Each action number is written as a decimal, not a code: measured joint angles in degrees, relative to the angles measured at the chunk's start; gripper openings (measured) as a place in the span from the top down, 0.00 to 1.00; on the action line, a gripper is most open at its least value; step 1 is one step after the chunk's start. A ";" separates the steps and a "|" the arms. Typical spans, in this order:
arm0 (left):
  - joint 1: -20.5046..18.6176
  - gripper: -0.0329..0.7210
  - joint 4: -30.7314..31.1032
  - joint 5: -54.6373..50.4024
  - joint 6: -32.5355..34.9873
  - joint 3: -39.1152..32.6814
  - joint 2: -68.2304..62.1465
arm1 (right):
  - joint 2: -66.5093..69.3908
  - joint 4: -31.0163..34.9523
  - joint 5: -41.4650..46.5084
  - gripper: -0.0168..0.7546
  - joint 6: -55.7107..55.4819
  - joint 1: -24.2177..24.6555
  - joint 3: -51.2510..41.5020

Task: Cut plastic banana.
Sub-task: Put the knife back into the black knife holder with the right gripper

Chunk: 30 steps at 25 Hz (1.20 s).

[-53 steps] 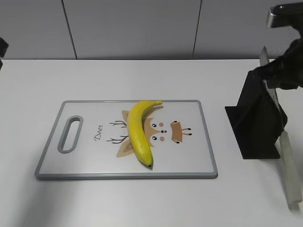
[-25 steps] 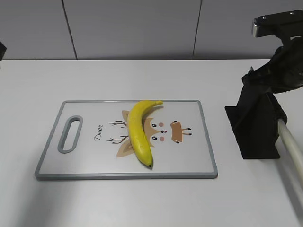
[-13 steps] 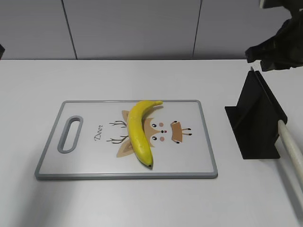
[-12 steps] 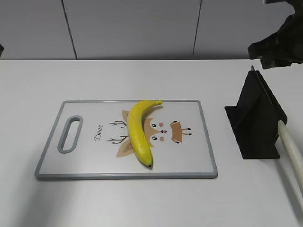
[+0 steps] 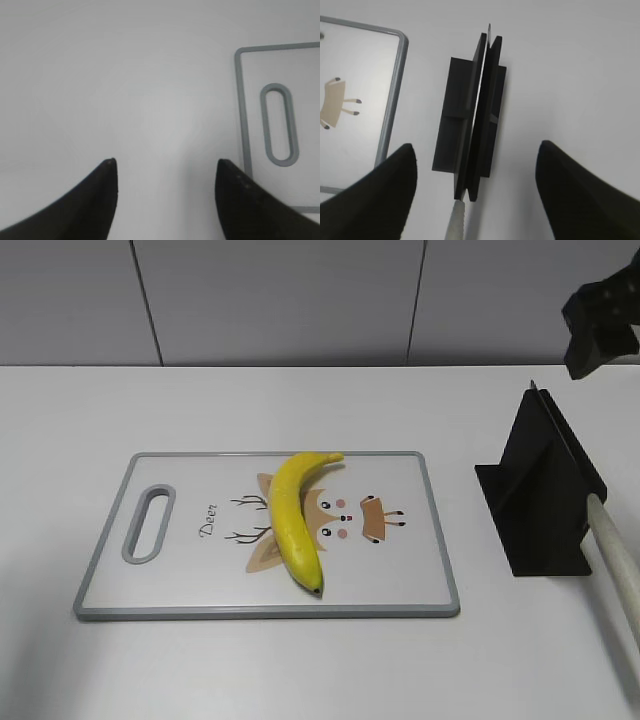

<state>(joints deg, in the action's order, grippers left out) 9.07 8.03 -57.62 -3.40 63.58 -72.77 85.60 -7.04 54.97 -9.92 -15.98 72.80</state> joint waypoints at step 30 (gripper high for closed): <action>-4.92 0.18 -8.45 -12.32 5.08 -17.58 38.95 | -33.28 3.05 7.93 0.22 3.85 0.00 -20.42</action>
<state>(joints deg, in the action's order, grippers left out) 4.15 -0.42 -69.94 1.67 46.01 -33.83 52.32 -3.98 62.90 -6.07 -15.98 52.38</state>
